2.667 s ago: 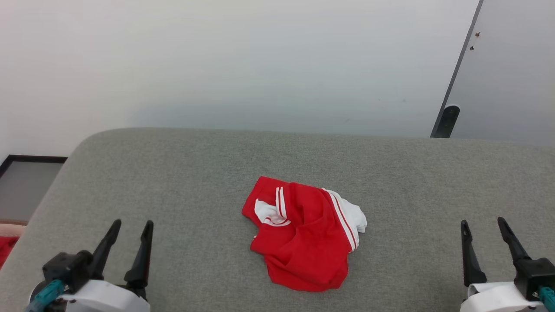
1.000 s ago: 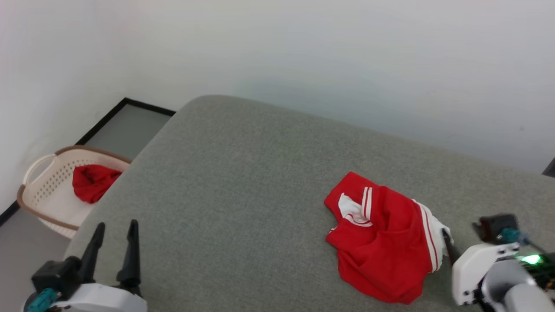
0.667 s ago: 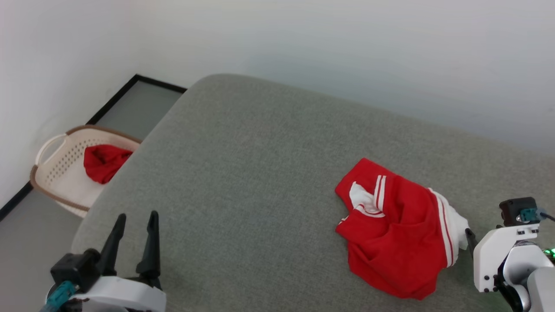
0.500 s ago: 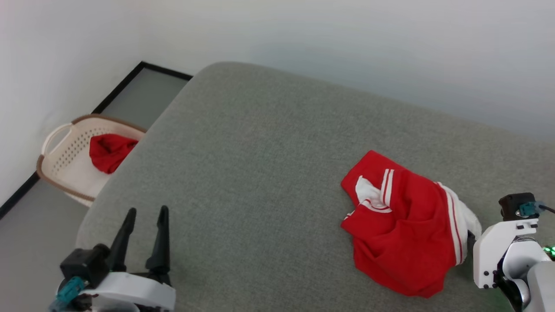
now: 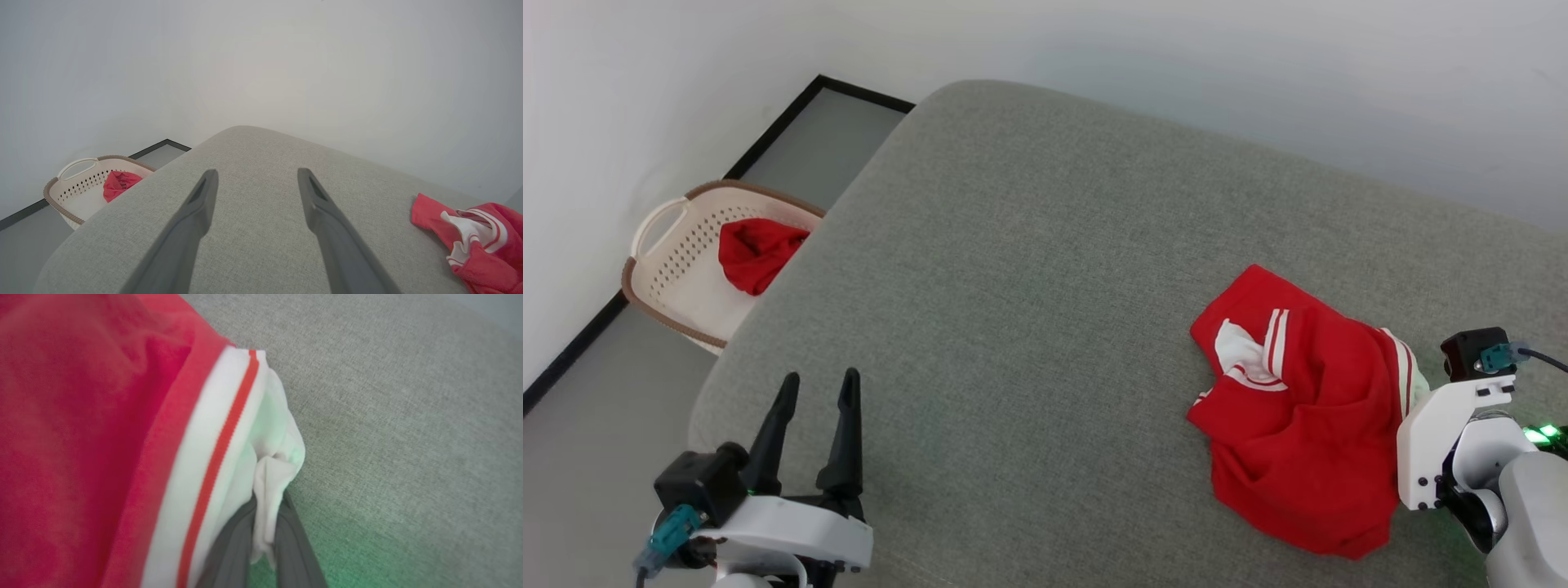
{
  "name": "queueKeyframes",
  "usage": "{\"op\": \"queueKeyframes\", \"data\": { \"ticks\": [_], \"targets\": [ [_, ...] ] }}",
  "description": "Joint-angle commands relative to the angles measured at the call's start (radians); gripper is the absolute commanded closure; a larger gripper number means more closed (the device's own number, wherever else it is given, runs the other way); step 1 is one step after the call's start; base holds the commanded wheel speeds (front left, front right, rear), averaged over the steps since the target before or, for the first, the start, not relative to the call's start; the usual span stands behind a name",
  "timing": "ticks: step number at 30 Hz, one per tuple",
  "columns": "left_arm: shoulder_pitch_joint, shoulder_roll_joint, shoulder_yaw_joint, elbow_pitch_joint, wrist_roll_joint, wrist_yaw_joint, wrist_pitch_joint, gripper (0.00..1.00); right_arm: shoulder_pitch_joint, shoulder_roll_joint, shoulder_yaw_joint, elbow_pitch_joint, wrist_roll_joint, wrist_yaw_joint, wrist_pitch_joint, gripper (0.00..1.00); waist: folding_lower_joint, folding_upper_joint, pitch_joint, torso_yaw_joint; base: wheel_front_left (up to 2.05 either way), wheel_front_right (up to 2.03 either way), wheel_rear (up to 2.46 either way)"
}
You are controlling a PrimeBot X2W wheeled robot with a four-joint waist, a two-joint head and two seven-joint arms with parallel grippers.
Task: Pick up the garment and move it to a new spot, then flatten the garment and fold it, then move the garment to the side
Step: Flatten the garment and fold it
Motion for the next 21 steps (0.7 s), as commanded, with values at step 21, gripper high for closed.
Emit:
{"op": "queueKeyframes", "data": {
  "ticks": [21],
  "targets": [
    [0.052,0.002,0.031,-0.014,0.016,-0.003,0.000,0.00,0.065,-0.149,-0.144,-0.049,0.069,-0.001,-0.015,1.00,0.0000,0.0000,-0.084,-0.123,0.00,0.00,0.00]
  ]
}}
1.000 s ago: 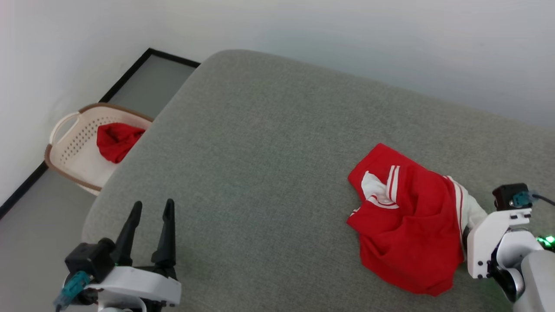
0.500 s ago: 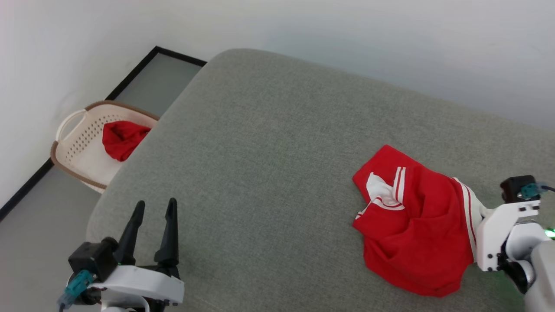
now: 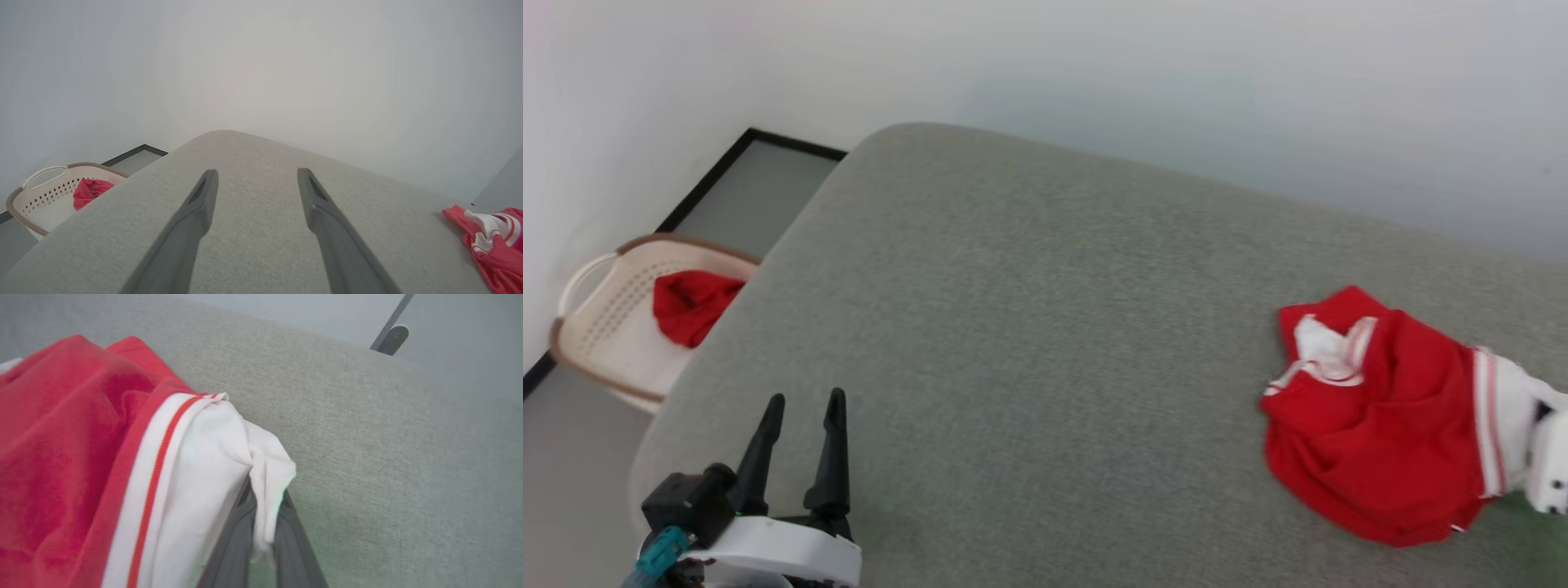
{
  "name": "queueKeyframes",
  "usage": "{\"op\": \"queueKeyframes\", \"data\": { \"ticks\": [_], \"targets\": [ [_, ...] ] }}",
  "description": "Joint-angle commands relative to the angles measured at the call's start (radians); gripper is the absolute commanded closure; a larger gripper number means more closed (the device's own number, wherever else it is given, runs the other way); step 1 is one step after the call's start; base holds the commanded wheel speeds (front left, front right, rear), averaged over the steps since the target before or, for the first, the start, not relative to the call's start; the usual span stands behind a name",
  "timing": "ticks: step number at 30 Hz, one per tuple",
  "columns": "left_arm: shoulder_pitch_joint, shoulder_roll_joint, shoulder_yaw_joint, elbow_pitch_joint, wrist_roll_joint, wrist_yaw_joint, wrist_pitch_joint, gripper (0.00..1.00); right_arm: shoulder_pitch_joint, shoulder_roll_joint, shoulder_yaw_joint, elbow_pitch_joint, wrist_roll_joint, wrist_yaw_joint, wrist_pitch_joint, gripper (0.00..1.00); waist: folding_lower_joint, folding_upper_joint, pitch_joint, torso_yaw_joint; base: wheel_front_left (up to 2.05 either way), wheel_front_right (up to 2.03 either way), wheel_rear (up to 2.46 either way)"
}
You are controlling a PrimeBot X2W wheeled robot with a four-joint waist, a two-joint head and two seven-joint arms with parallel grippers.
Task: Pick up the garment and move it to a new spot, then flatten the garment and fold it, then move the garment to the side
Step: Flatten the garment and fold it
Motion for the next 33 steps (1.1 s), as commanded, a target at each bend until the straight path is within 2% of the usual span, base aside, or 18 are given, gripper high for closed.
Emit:
{"op": "queueKeyframes", "data": {
  "ticks": [1,12,13,14,15,22,29,33],
  "targets": [
    [0.008,0.002,-0.001,-0.002,0.001,-0.003,0.000,0.00,0.021,-0.009,-0.020,-0.010,0.001,-0.001,0.003,1.00,0.0000,0.0000,-0.010,-0.028,0.00,0.00,0.00],
    [-0.012,0.001,-0.014,0.010,-0.005,-0.003,0.000,0.00,0.140,0.058,-0.112,-0.071,-0.020,-0.001,0.033,1.00,0.0000,0.0000,0.005,-0.097,0.00,0.00,0.00],
    [-0.014,0.003,-0.014,0.012,-0.007,-0.003,0.000,0.00,0.141,0.061,-0.114,-0.073,-0.030,-0.001,0.023,0.64,0.0000,0.0000,0.006,-0.102,0.00,0.00,0.00],
    [-0.015,0.007,-0.015,0.015,-0.006,-0.003,0.000,0.00,0.140,0.065,-0.112,-0.073,-0.039,-0.001,0.018,0.40,0.0000,0.0000,0.006,-0.107,0.00,0.00,0.00],
    [-0.016,0.010,-0.021,0.019,-0.006,-0.003,0.000,0.00,0.136,0.073,-0.113,-0.072,-0.039,-0.001,0.010,0.00,0.0000,0.0000,0.006,-0.112,0.00,0.00,0.00],
    [-0.041,0.050,-0.067,0.045,-0.045,-0.003,0.000,0.00,0.128,0.070,-0.074,-0.126,-0.066,-0.001,-0.078,0.00,0.0000,0.0000,-0.005,-0.165,0.00,0.00,0.00],
    [-0.097,0.121,-0.124,0.058,-0.105,-0.003,0.015,0.00,0.184,0.097,-0.059,-0.237,-0.145,-0.001,-0.294,0.00,0.0000,0.0000,-0.020,-0.246,0.00,0.00,0.00],
    [-0.128,0.154,-0.138,0.049,-0.128,-0.003,0.032,0.00,0.217,0.154,-0.065,-0.292,-0.203,-0.001,-0.441,0.00,0.0000,0.0000,-0.021,-0.303,0.00,0.00,0.00]
  ]
}}
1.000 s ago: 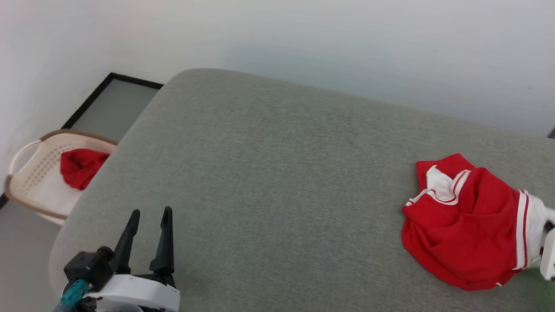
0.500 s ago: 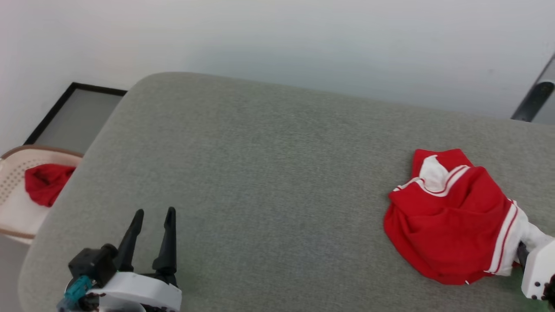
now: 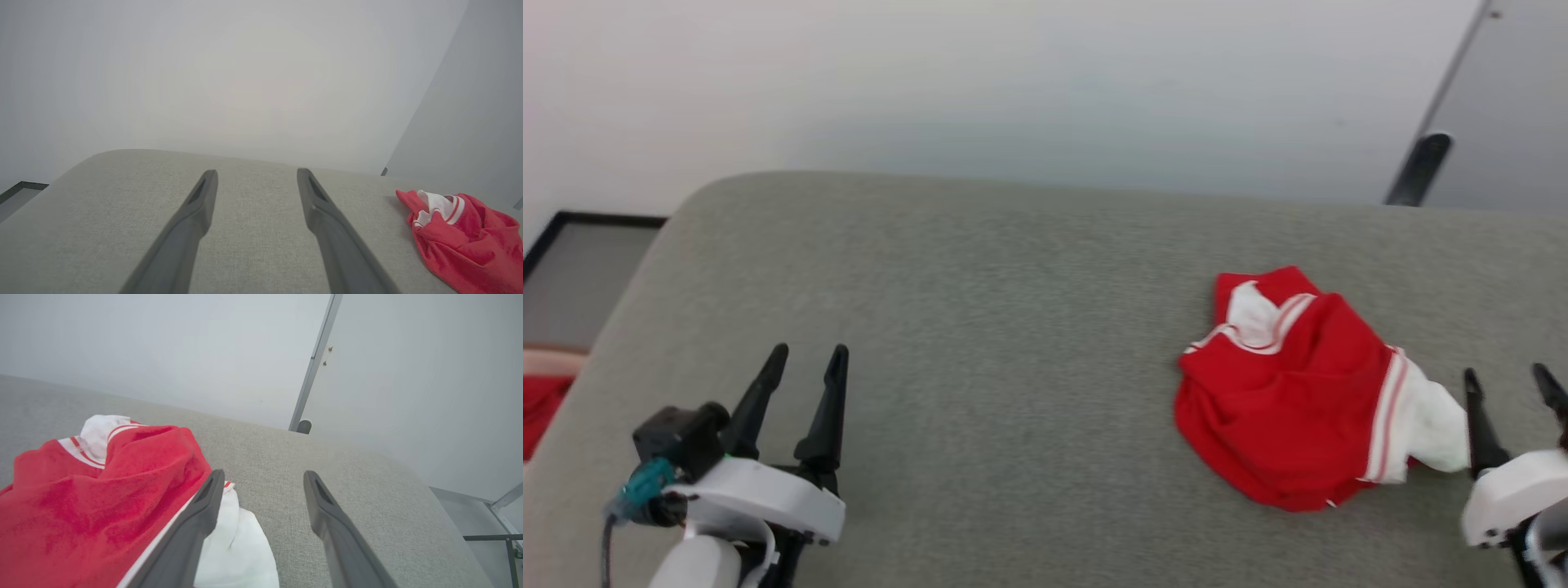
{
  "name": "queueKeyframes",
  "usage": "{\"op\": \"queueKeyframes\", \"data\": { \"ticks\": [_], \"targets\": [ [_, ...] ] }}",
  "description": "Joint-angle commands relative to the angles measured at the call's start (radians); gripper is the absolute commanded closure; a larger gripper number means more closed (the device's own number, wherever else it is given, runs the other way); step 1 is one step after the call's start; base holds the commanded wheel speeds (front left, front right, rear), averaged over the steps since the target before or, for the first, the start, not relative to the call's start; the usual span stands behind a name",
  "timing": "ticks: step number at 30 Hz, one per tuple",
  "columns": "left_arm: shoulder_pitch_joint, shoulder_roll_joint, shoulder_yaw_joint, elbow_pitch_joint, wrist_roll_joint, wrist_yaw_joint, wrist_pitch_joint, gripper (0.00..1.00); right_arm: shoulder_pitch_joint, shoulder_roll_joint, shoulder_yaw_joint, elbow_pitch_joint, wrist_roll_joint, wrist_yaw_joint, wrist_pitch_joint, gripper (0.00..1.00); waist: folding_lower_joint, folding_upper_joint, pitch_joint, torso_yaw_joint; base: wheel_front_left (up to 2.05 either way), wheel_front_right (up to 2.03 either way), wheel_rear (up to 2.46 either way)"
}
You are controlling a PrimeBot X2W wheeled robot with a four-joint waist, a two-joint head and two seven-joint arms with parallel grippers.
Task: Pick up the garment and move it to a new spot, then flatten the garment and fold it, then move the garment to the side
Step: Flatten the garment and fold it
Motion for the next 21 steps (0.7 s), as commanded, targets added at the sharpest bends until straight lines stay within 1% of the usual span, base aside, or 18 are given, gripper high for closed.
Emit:
{"op": "queueKeyframes", "data": {
  "ticks": [1,5,9,12,16,17,19,21],
  "targets": [
    [-0.010,0.009,0.000,-0.002,-0.010,-0.003,0.007,0.00,0.021,0.026,0.000,-0.014,-0.021,-0.001,-0.039,0.00,0.0000,0.0000,-0.005,-0.062,0.00,0.00,0.00],
    [-0.034,0.027,-0.017,-0.008,-0.031,-0.003,0.043,0.00,0.038,0.095,-0.001,-0.039,-0.069,-0.001,-0.134,0.00,0.0000,0.0000,0.003,-0.124,0.00,0.00,0.00],
    [-0.092,0.051,-0.060,-0.023,-0.065,-0.003,0.127,0.00,0.033,0.136,0.009,-0.047,-0.089,-0.001,-0.170,0.00,0.0000,0.0000,0.023,-0.187,0.00,0.00,0.00],
    [-0.161,0.070,-0.095,-0.035,-0.102,-0.003,0.227,0.00,0.025,0.157,0.022,-0.041,-0.090,-0.001,-0.179,0.00,0.0000,0.0000,0.045,-0.238,0.00,0.00,0.00],
    [-0.259,0.096,-0.134,-0.031,-0.153,-0.003,0.401,0.00,0.004,0.176,0.056,-0.023,-0.071,-0.001,-0.183,0.00,0.0000,0.0000,0.079,-0.310,0.00,0.00,0.00],
    [-0.259,0.096,-0.134,-0.031,-0.153,-0.003,0.401,0.00,0.004,0.176,0.056,-0.023,-0.071,-0.001,-0.183,0.00,0.0000,0.0000,0.079,-0.310,0.00,0.00,0.00],
    [-0.307,0.100,-0.150,-0.017,-0.195,-0.002,0.508,0.00,-0.001,0.182,0.074,-0.014,-0.065,-0.001,-0.186,0.00,0.0000,0.0000,0.098,-0.344,0.00,0.00,0.00],
    [-0.366,0.117,-0.172,-0.009,-0.202,-0.001,0.600,0.00,-0.011,0.184,0.089,0.002,-0.052,-0.001,-0.187,0.00,0.0000,0.0000,0.118,-0.376,0.00,0.00,0.00]
  ]
}}
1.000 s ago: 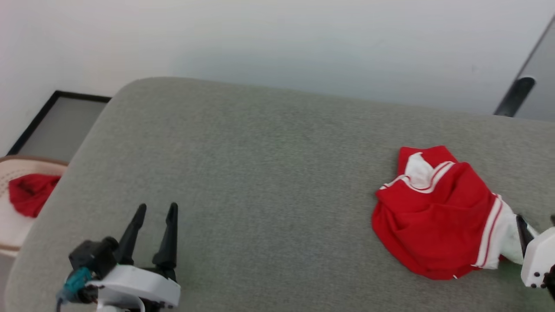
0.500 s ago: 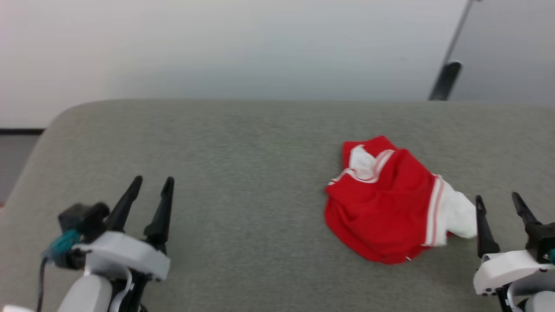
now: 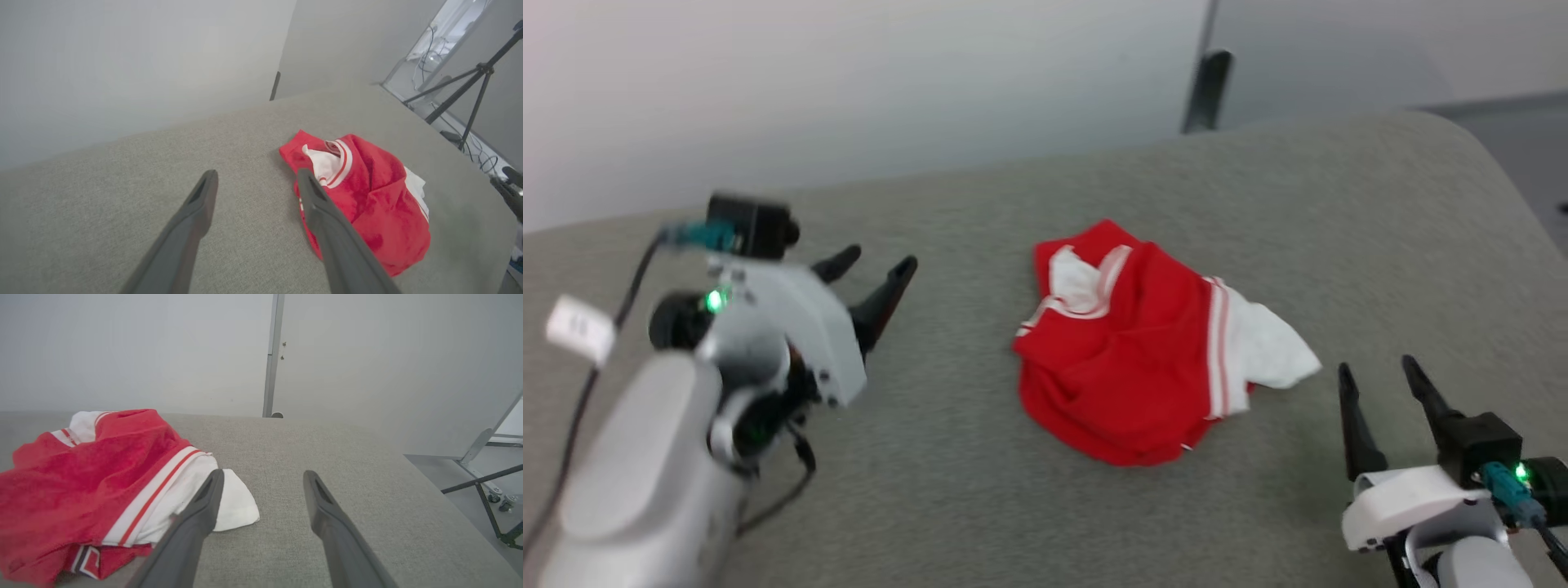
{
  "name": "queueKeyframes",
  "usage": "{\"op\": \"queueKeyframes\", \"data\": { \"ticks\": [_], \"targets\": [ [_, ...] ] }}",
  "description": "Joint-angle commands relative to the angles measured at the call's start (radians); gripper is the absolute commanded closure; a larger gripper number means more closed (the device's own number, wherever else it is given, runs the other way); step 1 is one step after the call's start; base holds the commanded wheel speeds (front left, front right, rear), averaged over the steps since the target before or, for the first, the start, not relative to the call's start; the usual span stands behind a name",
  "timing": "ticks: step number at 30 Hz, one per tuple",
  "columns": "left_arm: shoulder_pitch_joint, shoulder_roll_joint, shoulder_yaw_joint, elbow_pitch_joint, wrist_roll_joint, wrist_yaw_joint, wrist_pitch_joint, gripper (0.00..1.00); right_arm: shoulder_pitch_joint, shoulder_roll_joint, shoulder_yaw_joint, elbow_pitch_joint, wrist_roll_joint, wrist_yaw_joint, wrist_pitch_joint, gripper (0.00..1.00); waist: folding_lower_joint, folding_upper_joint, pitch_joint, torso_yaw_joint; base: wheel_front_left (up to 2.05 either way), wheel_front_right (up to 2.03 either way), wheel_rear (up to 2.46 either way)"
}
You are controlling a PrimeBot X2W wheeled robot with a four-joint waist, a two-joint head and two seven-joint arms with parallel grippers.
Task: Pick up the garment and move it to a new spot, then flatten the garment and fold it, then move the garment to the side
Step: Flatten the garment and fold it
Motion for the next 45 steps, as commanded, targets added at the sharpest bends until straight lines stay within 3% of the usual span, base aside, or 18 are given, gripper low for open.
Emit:
{"op": "queueKeyframes", "data": {
  "ticks": [1,9,14,33,34,36,37,45],
  "targets": [
    [-0.024,0.003,-0.004,0.007,-0.006,-0.001,0.017,0.00,-0.016,0.002,0.001,0.002,0.004,-0.001,-0.006,0.00,0.0000,-0.0001,0.067,-0.086,0.00,0.00,0.00],
    [-0.208,-0.010,-0.067,0.091,-0.063,0.013,0.309,0.00,-0.051,0.011,0.042,0.041,0.048,-0.001,-0.009,0.00,0.0000,-0.0001,0.136,-0.171,0.00,0.00,0.00],
    [-0.293,-0.017,-0.101,0.151,-0.049,0.016,0.391,0.00,-0.057,0.013,0.061,0.034,0.079,-0.001,-0.010,0.00,0.0000,-0.0001,0.172,-0.205,0.00,0.00,0.00],
    [-0.413,-0.049,-0.211,0.333,-0.011,0.003,0.427,0.00,-0.072,0.013,0.103,0.030,0.149,-0.001,-0.009,0.00,0.0000,-0.0001,0.229,-0.235,0.00,0.00,0.00],
    [-0.412,-0.051,-0.214,0.341,-0.013,0.002,0.432,0.22,-0.071,0.013,0.100,0.030,0.148,-0.001,-0.009,0.00,0.0000,-0.0001,0.230,-0.234,0.00,0.00,0.00],
    [-0.418,-0.052,-0.223,0.351,-0.013,0.001,0.430,0.82,-0.070,0.013,0.096,0.030,0.146,-0.001,-0.010,0.00,0.0000,-0.0001,0.230,-0.231,0.00,0.00,0.00],
    [-0.419,-0.055,-0.223,0.355,-0.020,0.000,0.433,1.00,-0.070,0.013,0.094,0.031,0.145,-0.001,-0.009,0.00,0.0000,-0.0001,0.229,-0.230,0.00,0.00,0.00],
    [-0.444,-0.074,-0.225,0.361,-0.051,-0.001,0.449,1.00,-0.069,0.013,0.085,0.038,0.138,-0.001,-0.009,0.00,0.0000,-0.0001,0.220,-0.213,0.00,0.00,0.00]
  ]
}}
